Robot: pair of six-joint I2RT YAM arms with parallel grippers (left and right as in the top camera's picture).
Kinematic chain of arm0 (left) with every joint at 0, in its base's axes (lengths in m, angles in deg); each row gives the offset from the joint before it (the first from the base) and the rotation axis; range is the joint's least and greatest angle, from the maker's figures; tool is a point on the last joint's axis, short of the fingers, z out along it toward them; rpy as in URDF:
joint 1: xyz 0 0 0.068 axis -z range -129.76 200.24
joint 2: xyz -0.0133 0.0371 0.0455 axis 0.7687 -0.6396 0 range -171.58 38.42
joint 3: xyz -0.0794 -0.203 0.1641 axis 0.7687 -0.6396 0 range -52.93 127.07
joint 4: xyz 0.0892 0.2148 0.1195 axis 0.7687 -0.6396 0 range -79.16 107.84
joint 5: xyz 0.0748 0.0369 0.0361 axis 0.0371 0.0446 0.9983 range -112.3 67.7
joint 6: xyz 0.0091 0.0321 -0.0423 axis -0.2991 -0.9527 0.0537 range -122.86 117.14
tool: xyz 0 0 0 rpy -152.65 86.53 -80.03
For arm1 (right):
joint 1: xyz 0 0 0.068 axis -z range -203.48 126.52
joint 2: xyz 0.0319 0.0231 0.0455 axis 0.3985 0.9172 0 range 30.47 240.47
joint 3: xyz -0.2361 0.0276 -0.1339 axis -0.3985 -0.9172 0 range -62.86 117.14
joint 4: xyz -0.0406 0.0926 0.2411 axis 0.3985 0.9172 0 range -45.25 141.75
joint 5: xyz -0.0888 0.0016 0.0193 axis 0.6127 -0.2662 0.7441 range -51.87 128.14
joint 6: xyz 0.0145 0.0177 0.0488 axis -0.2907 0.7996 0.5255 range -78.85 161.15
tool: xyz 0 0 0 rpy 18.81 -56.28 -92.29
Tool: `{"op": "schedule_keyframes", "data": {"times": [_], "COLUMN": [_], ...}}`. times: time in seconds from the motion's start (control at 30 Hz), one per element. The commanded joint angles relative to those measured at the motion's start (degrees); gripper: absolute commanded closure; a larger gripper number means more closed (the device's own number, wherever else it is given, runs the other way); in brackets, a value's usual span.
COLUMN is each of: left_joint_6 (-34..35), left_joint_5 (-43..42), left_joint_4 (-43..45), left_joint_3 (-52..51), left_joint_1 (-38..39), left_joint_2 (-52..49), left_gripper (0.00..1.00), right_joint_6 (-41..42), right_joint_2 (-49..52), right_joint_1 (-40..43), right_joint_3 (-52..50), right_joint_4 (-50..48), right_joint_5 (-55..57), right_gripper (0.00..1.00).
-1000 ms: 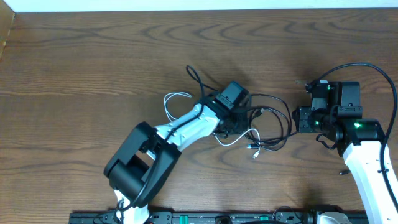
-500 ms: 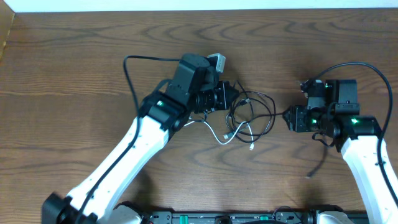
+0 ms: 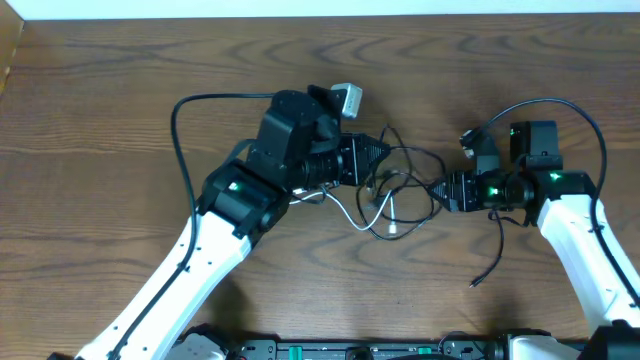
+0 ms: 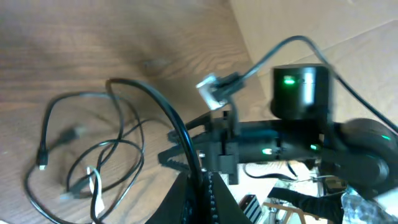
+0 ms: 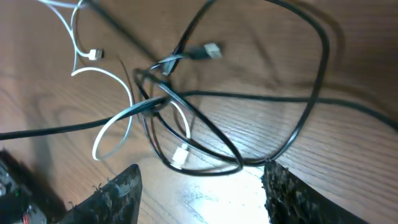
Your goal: Untangle cables
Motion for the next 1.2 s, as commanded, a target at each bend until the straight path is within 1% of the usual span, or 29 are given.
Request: {"op": "schedule_keyframes", "data": {"times": [0.0, 0.3, 0.37, 0.43, 0.47, 0.6, 0.7, 0.8, 0.83, 0.9, 0.93, 0.97, 1.1, 1.17], "left_joint_6": [-4.66, -5.11, -5.22, -5.33, -5.33, -5.42, -5.95, -6.62, -7.06, -7.34, -8.00, -8.26, -8.31, -8.33], "left_joint_5": [-0.46, -0.52, -0.50, -0.48, -0.48, -0.44, 2.08, 4.39, 4.79, 6.08, 7.65, 9.57, 23.80, 29.00], "left_joint_4": [0.35, 1.42, 2.14, 3.67, 4.98, 7.72, 7.28, 5.42, 4.68, 2.51, 0.59, -1.14, -10.54, -13.38], "left_joint_3": [0.17, 0.20, 0.20, 0.22, 0.22, 0.22, 0.22, 0.22, 0.22, 0.22, 0.22, 0.22, 0.22, 0.22], "left_joint_1": [0.07, 0.00, 0.00, 0.00, 0.00, -0.17, -0.76, -1.92, -2.40, -3.37, -4.00, -4.48, -7.74, -10.38], "left_joint_2": [2.29, 3.65, 4.42, 5.09, 5.46, 6.29, 6.84, 7.17, 7.17, 7.15, 7.15, 7.15, 7.15, 7.19], "left_gripper": [0.92, 0.92, 0.92, 0.93, 0.93, 0.92, 0.92, 0.92, 0.92, 0.93, 0.93, 0.92, 0.93, 0.92], "right_joint_6": [-4.09, -5.31, -5.27, -4.83, -3.37, -0.61, -0.50, -0.46, 0.09, 2.95, 5.22, 7.26, 16.83, 20.79], "right_joint_2": [1.64, 6.60, 7.96, 9.33, 10.29, 13.16, 15.30, 17.18, 17.64, 18.27, 18.45, 18.45, 18.45, 18.45], "right_joint_1": [-1.95, -7.72, -8.57, -9.01, -9.09, -9.09, -9.09, -9.09, -9.09, -9.09, -9.09, -9.09, -8.79, -8.20], "right_joint_3": [0.00, 0.00, 0.00, 0.00, 0.00, 0.00, 0.00, 0.00, 0.00, 0.00, 0.00, 0.00, 0.00, 0.00], "right_joint_4": [-0.04, -2.97, -4.33, -5.51, -6.25, -7.67, -7.87, -7.87, -7.85, -7.74, -7.56, -7.30, -5.22, -3.80], "right_joint_5": [-2.60, -0.90, 1.68, 5.03, 7.21, 10.32, 10.47, 10.60, 11.13, 14.25, 16.98, 19.41, 30.34, 34.77], "right_gripper": [0.41, 0.39, 0.47, 0.62, 0.64, 0.66, 0.74, 0.79, 0.82, 0.94, 0.99, 0.99, 0.99, 0.99]}}
